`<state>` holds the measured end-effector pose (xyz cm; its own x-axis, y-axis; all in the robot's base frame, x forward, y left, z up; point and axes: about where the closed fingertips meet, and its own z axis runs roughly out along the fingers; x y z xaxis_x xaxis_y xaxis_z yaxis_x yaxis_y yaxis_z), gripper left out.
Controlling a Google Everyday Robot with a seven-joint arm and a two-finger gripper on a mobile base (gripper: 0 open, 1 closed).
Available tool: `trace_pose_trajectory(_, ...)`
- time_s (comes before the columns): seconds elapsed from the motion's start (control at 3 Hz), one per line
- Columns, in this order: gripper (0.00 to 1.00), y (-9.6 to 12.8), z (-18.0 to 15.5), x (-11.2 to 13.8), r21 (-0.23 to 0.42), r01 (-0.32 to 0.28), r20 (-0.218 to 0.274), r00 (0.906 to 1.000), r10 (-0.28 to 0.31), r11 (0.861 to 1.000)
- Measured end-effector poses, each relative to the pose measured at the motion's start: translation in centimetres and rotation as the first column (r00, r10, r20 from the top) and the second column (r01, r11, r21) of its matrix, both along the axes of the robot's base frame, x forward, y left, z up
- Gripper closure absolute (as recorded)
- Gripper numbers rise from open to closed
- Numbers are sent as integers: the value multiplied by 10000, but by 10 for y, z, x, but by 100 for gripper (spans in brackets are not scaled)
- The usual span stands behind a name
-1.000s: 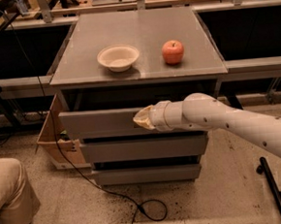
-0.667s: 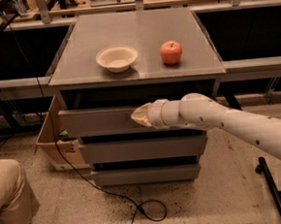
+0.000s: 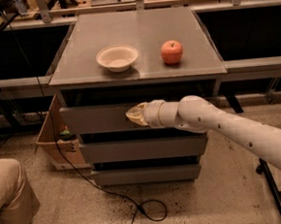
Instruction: Close top drawer
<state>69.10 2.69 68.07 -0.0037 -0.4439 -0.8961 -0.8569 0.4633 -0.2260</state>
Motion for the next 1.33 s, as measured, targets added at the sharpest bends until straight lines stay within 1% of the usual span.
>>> trace_pose_trajectory(0.33, 100, 9, 1, -5, 591, -282, 19, 9996, 281, 9979)
trace_pose_trajectory(0.67, 100, -2, 1, -23, 540, -177, -179, 9997, 187, 9984)
trace_pose_trajectory(1.0, 100, -46, 2, -76, -595, 214, -758, 9968, -259, 9980)
trace_pose_trajectory(1.33, 100, -79, 14, -118, -1666, 380, -1011, 9933, -554, 9853)
